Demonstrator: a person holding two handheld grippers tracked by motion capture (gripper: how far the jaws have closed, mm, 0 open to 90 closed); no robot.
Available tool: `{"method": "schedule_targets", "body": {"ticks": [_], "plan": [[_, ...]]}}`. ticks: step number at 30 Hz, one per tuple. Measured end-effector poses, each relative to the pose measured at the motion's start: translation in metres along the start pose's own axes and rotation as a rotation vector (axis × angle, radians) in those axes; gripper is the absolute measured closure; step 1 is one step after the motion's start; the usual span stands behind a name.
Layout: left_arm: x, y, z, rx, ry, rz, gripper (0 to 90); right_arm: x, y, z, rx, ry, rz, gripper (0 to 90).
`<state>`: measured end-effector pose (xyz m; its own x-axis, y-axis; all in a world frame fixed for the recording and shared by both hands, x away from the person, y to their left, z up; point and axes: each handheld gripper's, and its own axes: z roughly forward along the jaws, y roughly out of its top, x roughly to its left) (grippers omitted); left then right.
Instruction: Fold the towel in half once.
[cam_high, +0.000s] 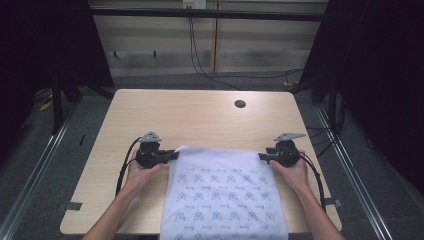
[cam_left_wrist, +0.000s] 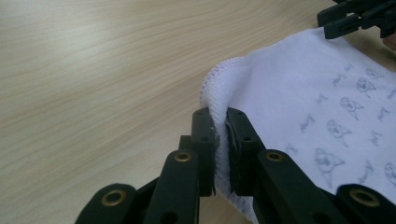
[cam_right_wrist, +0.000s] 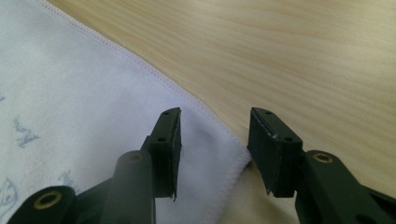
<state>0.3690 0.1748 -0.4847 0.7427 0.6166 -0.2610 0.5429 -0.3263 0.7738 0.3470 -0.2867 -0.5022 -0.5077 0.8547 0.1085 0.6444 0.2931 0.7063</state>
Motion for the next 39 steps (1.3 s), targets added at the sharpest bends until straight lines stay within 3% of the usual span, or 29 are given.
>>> {"method": "schedule_targets", "body": {"ticks": [3,6,8,9,10,13,15,16,17,19,21,25,28,30,33,39], "plan": [[0.002,-0.001,0.001,0.013,0.005,0.002,83.2,-0.002,-0.003,0.000,0.011,-0.019,-0.004,54.5],[0.005,-0.003,0.003,0.026,0.005,-0.010,83.2,0.003,-0.003,-0.001,0.019,-0.009,-0.041,63.0],[0.007,-0.003,0.003,0.026,0.005,-0.019,83.2,0.006,-0.002,0.000,0.026,0.031,-0.048,78.2],[0.007,-0.003,0.003,0.026,0.005,-0.019,83.2,0.006,-0.002,0.000,0.026,0.031,-0.048,78.2],[0.009,-0.002,0.002,0.030,0.006,-0.013,83.4,0.007,0.001,0.001,0.037,0.049,-0.045,84.0],[0.010,0.001,0.000,0.017,0.005,-0.016,84.2,0.006,0.004,0.001,0.032,0.083,-0.019,85.1],[0.013,0.005,-0.003,0.006,0.006,-0.014,84.3,0.002,0.011,-0.003,-0.018,0.119,0.015,85.6],[0.015,0.008,-0.004,-0.005,0.007,-0.016,84.5,-0.005,0.021,-0.010,-0.078,0.144,0.049,85.8],[0.019,0.016,-0.007,-0.037,0.008,-0.027,84.7,-0.008,0.028,-0.013,-0.105,0.145,0.060,85.8],[0.022,0.021,-0.009,-0.051,0.010,-0.029,84.8,-0.011,0.035,-0.016,-0.122,0.139,0.061,85.9],[0.028,0.038,-0.014,-0.076,0.036,-0.016,84.9,-0.017,0.057,-0.027,-0.173,0.145,0.075,85.9],[0.032,0.064,-0.024,-0.144,0.040,-0.012,85.0,-0.022,0.084,-0.039,-0.235,0.145,0.072,85.9],[0.033,0.085,-0.030,-0.162,0.052,0.009,85.1,-0.026,0.105,-0.047,-0.273,0.143,0.074,85.9],[0.034,0.095,-0.035,-0.198,0.056,-0.006,85.1,-0.029,0.117,-0.054,-0.302,0.145,0.076,85.9],[0.034,0.103,-0.038,-0.237,0.059,-0.025,85.3,-0.033,0.130,-0.063,-0.337,0.145,0.079,86.0],[0.021,0.104,-0.048,-0.235,0.040,0.031,85.4,-0.029,0.134,-0.076,-0.368,0.165,0.057,86.0]]}}
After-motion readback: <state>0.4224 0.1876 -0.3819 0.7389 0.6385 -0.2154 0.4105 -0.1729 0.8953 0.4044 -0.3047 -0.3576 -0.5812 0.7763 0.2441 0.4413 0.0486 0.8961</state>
